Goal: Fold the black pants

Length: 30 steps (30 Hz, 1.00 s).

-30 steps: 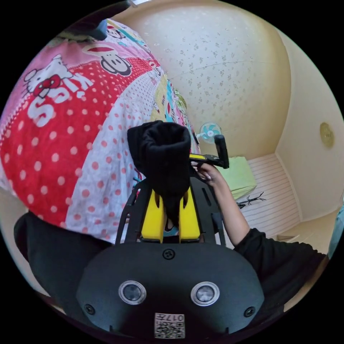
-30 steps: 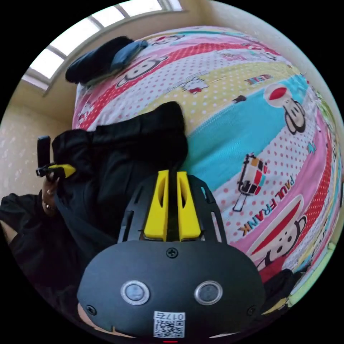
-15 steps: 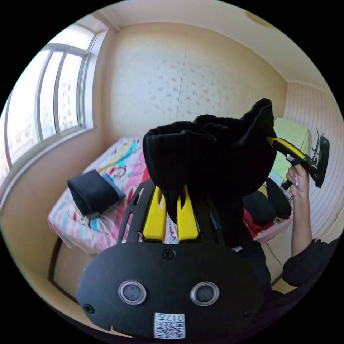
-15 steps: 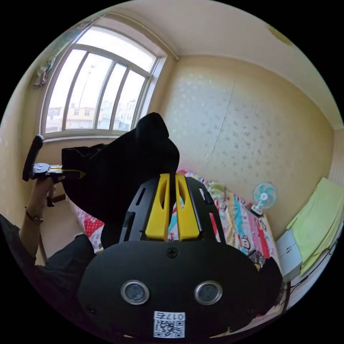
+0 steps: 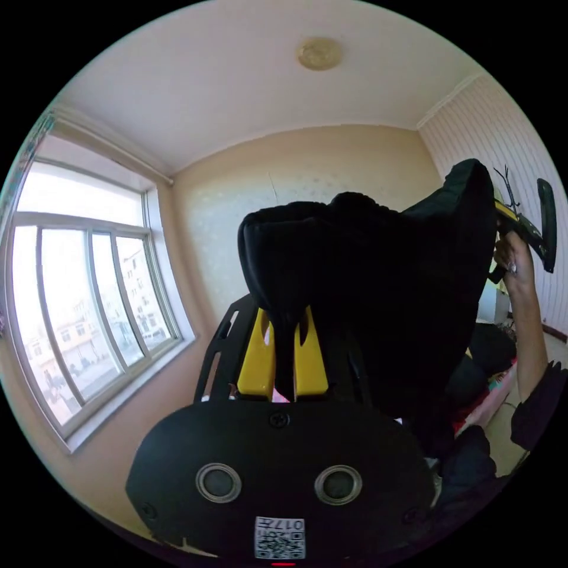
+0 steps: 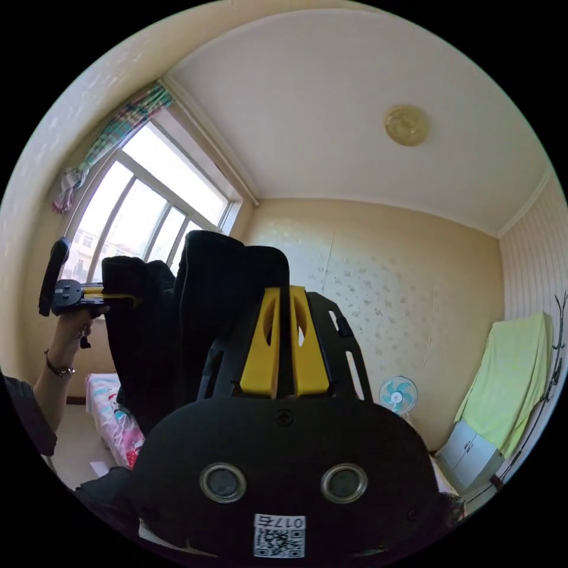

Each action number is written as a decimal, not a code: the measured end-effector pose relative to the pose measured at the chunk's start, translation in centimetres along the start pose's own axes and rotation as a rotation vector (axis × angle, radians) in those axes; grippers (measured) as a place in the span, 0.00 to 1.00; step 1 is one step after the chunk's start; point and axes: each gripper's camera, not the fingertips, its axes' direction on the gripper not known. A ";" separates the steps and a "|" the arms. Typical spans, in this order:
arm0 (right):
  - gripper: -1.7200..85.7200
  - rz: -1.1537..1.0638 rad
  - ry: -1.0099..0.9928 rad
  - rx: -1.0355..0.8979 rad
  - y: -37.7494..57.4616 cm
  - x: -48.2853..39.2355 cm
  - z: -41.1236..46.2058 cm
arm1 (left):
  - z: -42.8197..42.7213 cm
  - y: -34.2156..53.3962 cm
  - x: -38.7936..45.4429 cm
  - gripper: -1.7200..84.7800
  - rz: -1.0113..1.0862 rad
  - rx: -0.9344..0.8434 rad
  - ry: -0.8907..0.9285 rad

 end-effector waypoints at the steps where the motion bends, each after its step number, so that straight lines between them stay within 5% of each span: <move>1: 0.04 -0.006 0.010 0.020 -0.9 0.1 -0.5 | -1.5 -1.3 0.7 0.05 0.012 0.041 -0.014; 8: 0.04 -0.043 0.068 0.133 -11.1 2.1 -1.7 | -6.2 -8.8 4.1 0.04 0.133 0.159 -0.123; 15: 0.04 -0.041 0.114 0.075 -11.6 3.1 8.1 | -1.0 -9.2 7.8 0.05 0.196 0.167 -0.209; 22: 0.05 0.030 0.144 -0.210 -5.8 7.1 30.4 | 19.9 -10.1 8.3 0.06 0.241 -0.051 -0.195; 26: 0.06 0.148 0.333 -0.667 2.5 10.6 52.4 | 42.5 -10.6 5.7 0.14 0.120 -0.314 -0.169; 28: 0.06 0.311 0.288 -0.763 9.0 11.2 55.6 | 50.5 -6.2 4.7 0.15 0.020 -0.545 -0.128; 30: 0.07 0.308 0.093 -0.753 17.5 8.8 56.3 | 53.2 -0.3 4.9 0.13 -0.011 -0.569 -0.041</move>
